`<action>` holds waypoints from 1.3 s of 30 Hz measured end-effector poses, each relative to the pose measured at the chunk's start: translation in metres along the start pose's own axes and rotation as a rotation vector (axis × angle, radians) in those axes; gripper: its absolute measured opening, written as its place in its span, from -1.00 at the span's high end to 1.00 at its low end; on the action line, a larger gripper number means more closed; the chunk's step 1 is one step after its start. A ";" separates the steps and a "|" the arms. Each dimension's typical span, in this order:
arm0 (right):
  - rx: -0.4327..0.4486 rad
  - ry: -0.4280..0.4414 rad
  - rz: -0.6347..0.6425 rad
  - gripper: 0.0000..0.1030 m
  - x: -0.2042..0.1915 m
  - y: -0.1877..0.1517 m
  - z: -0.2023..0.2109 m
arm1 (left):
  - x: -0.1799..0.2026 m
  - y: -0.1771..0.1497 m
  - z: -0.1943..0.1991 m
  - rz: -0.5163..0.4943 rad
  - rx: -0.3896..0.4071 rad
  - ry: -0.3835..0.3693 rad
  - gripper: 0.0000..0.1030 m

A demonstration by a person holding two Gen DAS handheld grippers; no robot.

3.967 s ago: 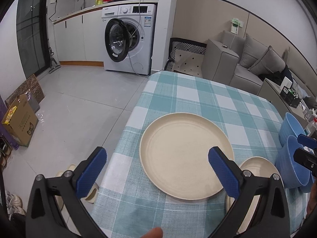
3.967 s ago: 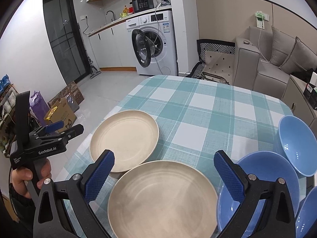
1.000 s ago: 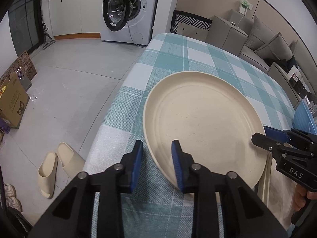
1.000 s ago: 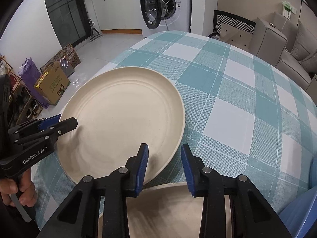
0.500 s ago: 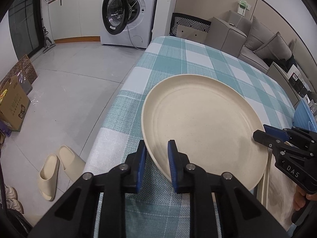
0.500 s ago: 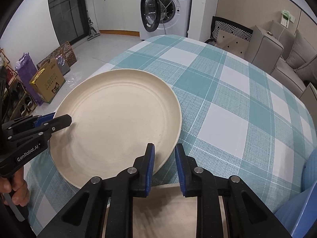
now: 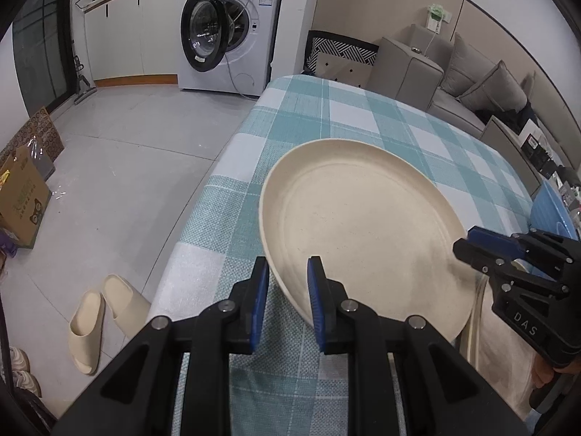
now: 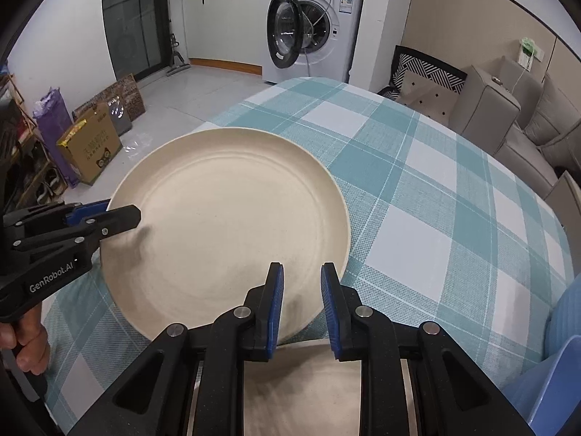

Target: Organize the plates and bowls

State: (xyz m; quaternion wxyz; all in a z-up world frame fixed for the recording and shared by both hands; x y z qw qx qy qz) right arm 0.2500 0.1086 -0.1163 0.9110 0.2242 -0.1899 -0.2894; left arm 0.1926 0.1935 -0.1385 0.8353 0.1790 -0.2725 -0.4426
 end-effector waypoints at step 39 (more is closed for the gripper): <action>0.034 -0.030 -0.054 0.61 0.019 0.001 0.015 | 0.008 0.003 0.017 -0.013 0.041 -0.016 0.64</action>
Point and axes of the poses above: each gripper's, at about its wrist camera, not at the fingertips, and z roughly against the way its jaws point, x to its right, y to its top, the point moved 9 cm from there along -z, roughly the way its jaws point, and after that the axes turned 14 degrees about z, right-handed, at the moved point
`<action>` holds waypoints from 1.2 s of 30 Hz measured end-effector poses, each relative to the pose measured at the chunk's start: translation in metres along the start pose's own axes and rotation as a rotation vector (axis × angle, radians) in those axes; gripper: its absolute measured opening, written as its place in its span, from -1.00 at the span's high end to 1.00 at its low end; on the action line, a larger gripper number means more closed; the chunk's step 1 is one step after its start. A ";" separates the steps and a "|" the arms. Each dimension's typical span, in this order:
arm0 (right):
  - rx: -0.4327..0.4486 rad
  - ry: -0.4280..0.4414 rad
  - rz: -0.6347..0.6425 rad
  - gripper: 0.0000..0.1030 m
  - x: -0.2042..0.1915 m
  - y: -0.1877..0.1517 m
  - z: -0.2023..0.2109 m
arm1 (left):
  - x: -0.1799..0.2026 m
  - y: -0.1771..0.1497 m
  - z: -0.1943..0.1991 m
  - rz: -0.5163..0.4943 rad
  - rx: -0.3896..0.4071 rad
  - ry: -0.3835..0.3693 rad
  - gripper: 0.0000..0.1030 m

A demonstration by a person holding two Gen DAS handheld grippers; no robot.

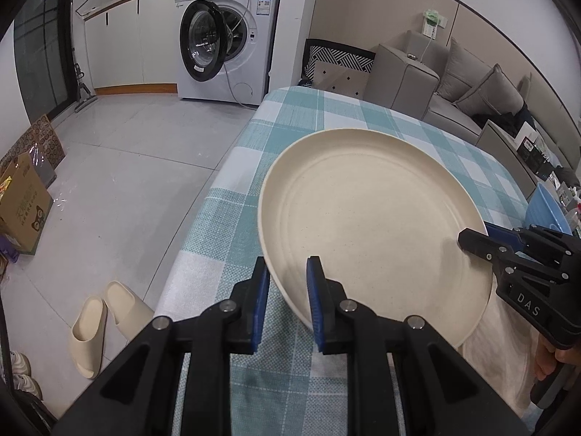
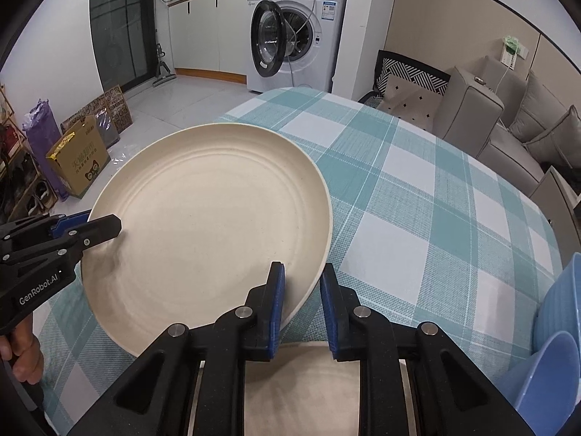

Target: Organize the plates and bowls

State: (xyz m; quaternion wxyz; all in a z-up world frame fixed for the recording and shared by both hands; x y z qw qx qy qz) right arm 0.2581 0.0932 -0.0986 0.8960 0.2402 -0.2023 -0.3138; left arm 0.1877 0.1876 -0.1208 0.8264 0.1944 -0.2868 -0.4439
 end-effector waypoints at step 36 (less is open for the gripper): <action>0.047 -0.051 -0.140 0.59 0.032 -0.098 0.107 | 0.082 -0.048 0.049 -0.182 0.002 -0.086 0.63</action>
Point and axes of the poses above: each gripper's, at about its wrist camera, not at the fingertips, and z roughly against the way its jaws point, x to its right, y to its top, the point moved 9 cm from there along -z, roughly the way its jaws point, and after that the axes turned 14 degrees about z, right-handed, at the moved point
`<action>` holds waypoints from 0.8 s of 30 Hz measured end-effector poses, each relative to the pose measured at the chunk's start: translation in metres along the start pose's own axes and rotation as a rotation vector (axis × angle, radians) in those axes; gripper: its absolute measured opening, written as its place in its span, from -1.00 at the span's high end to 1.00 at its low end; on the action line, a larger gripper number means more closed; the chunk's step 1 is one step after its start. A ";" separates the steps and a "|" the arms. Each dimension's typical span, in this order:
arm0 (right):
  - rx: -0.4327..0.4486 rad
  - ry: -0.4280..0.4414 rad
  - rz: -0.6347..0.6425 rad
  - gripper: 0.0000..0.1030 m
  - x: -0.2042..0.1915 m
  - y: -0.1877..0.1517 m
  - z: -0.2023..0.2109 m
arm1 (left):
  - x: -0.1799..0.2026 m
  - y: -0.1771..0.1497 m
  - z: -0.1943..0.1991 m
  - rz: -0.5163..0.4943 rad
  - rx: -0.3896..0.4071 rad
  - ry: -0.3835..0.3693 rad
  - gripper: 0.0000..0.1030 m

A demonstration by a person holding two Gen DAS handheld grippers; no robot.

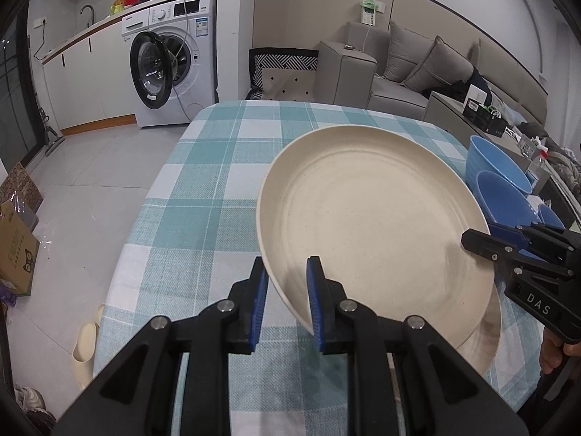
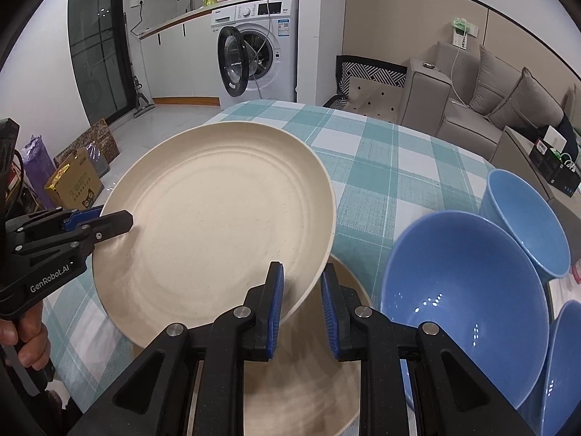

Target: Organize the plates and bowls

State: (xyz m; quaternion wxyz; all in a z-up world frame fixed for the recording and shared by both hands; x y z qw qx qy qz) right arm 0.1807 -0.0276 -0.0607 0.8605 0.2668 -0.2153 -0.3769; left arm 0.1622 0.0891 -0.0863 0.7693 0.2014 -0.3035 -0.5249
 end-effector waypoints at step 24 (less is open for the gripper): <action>-0.015 -0.015 -0.023 0.56 -0.007 -0.054 0.033 | 0.021 -0.039 0.006 -0.082 -0.046 0.000 0.62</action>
Point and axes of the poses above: each gripper's, at about its wrist camera, not at the fingertips, and z roughly against the way its jaws point, x to its right, y to its top, the point moved 9 cm from there along -z, roughly the way its jaws point, and after that the axes turned 14 degrees about z, right-handed, at the moved point
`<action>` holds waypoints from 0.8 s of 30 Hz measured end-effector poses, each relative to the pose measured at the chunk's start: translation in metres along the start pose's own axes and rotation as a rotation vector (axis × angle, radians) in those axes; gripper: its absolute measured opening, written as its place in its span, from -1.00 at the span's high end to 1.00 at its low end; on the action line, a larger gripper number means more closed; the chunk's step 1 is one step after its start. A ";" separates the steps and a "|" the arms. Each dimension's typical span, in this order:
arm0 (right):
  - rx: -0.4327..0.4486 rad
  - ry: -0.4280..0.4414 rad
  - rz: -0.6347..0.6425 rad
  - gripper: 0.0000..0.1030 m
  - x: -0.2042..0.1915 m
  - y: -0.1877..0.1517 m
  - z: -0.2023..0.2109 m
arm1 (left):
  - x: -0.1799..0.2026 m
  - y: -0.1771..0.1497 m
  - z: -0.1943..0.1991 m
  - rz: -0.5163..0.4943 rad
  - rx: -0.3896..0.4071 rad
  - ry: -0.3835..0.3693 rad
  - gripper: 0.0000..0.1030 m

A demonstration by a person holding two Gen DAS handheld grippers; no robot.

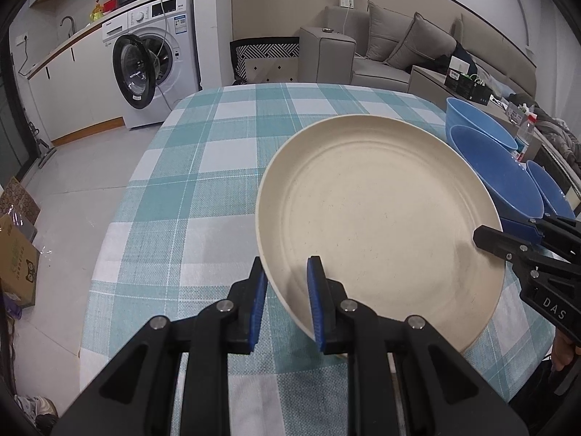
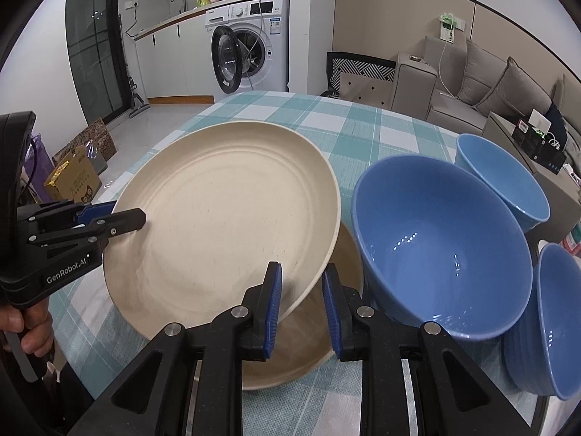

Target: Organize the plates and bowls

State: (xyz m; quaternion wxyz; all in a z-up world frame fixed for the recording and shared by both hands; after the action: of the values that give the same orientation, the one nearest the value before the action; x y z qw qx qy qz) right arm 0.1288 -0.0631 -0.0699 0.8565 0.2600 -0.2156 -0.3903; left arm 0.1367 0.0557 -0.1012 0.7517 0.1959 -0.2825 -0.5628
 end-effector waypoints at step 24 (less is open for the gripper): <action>-0.012 -0.029 -0.033 0.55 0.003 -0.027 0.003 | 0.016 -0.013 -0.009 -0.053 -0.019 0.019 0.60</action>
State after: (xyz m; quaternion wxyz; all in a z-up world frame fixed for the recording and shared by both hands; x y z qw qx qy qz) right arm 0.1137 -0.0815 -0.0834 0.8481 0.2529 -0.2215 -0.4095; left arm 0.1363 0.0360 -0.1133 0.7410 0.2014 -0.2648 -0.5833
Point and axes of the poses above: each gripper's, at about its wrist camera, not at the fingertips, and z roughly against the way its jaws point, x to its right, y to its top, the point moved 9 cm from there along -z, roughly the way its jaws point, and after that the axes turned 14 degrees about z, right-handed, at the moved point
